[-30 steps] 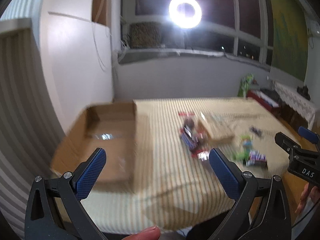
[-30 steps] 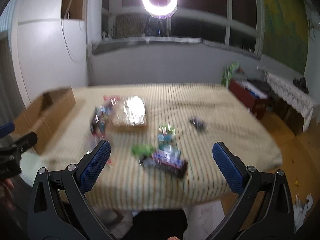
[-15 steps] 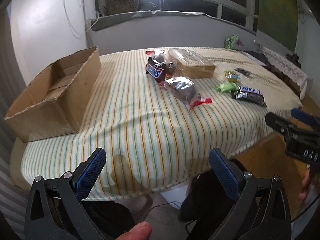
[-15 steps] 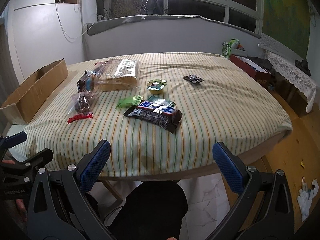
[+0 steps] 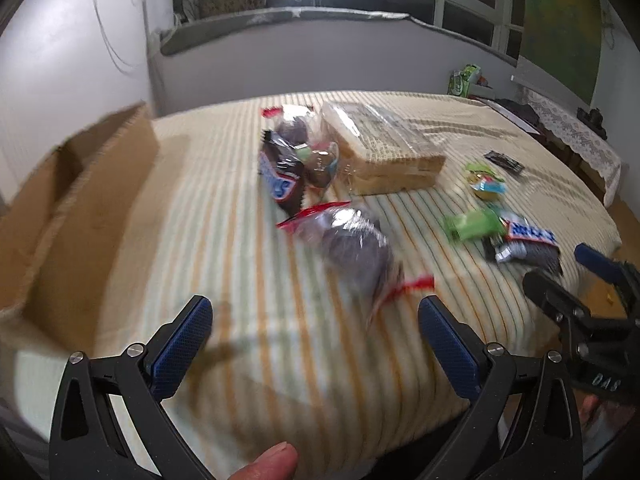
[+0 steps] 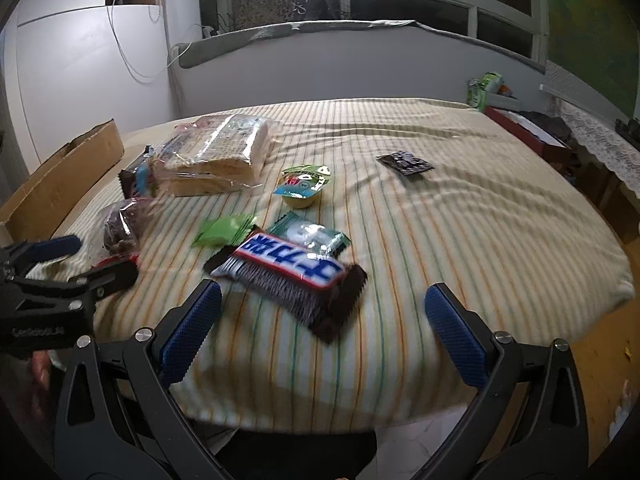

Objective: Organize snacks
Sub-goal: 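Grasp the bagged brown pastry with the left tool while the right tool grasps a Snickers bar, then carry both snacks to the cardboard box and open both tools to drop them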

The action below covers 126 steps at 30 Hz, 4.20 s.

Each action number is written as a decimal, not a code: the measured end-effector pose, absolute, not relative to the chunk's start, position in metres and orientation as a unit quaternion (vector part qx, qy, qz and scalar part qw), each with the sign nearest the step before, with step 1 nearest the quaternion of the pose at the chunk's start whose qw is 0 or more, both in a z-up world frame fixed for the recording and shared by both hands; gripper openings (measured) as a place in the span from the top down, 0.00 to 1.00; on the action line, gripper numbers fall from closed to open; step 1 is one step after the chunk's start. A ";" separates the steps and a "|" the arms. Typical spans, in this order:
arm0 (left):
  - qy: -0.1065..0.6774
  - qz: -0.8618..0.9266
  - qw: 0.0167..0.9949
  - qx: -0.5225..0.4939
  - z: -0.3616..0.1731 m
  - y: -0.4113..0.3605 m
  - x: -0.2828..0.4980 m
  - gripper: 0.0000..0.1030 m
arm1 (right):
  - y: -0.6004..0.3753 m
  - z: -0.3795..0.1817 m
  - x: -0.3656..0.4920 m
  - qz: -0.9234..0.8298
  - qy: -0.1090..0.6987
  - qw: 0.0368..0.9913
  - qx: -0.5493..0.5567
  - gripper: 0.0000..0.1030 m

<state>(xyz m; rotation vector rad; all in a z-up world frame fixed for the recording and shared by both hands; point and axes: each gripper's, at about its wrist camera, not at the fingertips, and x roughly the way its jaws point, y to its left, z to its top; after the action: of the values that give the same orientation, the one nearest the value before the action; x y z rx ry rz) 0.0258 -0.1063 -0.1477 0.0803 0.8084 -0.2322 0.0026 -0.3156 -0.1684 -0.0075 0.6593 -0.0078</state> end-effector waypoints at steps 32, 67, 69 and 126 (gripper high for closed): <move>0.325 -0.149 0.933 0.045 -0.152 -0.118 0.031 0.43 | -0.297 -0.171 -0.016 0.072 0.252 0.965 -0.008 0.71; 0.228 -0.128 0.965 -0.015 -0.063 -0.030 -0.017 0.52 | -0.245 -0.055 -0.050 0.057 0.151 0.985 -0.057 0.71; 0.204 -0.119 0.971 -0.019 -0.043 -0.017 -0.019 0.52 | -0.238 -0.037 -0.054 0.055 0.134 0.987 -0.066 0.71; 0.218 0.015 0.971 -0.102 -0.055 0.168 -0.013 0.27 | -0.010 -0.068 0.054 0.253 0.211 0.938 -0.107 0.42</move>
<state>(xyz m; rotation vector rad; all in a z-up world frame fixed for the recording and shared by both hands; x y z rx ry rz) -0.0127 0.1676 -0.0554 -0.2057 0.4404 0.0298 0.0538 -0.0100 -0.0676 -0.2195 0.4303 0.5174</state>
